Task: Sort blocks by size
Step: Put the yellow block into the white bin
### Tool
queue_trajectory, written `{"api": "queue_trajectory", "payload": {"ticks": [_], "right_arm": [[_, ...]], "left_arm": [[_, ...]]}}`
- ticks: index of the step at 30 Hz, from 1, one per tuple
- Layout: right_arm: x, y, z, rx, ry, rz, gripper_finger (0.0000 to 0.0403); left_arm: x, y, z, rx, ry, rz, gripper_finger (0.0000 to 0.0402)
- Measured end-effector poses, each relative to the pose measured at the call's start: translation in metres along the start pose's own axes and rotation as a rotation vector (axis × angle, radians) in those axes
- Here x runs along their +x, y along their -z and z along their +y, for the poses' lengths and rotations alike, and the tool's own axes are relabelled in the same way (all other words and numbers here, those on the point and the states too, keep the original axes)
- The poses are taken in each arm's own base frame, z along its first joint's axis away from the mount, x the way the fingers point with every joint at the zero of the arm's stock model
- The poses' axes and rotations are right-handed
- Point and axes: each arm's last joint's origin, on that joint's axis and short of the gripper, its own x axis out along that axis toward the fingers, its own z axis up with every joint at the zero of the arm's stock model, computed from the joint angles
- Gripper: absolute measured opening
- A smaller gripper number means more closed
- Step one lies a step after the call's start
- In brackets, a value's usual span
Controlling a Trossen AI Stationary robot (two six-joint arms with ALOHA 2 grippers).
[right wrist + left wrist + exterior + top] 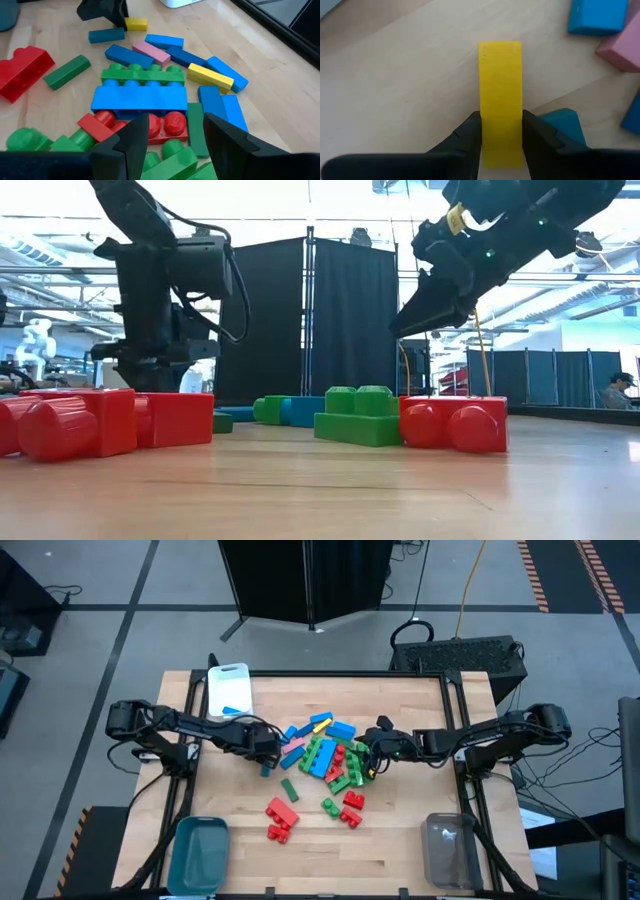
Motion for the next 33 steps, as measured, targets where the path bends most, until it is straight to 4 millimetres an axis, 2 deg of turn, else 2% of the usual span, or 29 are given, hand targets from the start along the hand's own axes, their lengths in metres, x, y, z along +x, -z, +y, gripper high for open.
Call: {"api": "queue_trajectory", "payload": {"ticks": [7,16,26,33], "right_arm": [[0.000,0.000,0.002,-0.001,-0.002,-0.003,0.0176],[-0.001,0.000,0.002,0.002,-0.003,-0.009,0.0176],[-0.001,-0.002,0.002,0.010,-0.008,-0.022,0.0176],[-0.001,-0.002,0.003,0.013,-0.012,-0.024,0.0176]], "left_arm": [[-0.024,-0.003,0.003,0.003,0.068,-0.014,0.0087],[-0.054,-0.013,0.023,-0.038,0.138,-0.094,0.0085],[-0.089,-0.038,0.053,-0.070,0.078,-0.165,0.0084],[-0.099,-0.058,0.070,-0.077,0.040,-0.184,0.0084]]}}
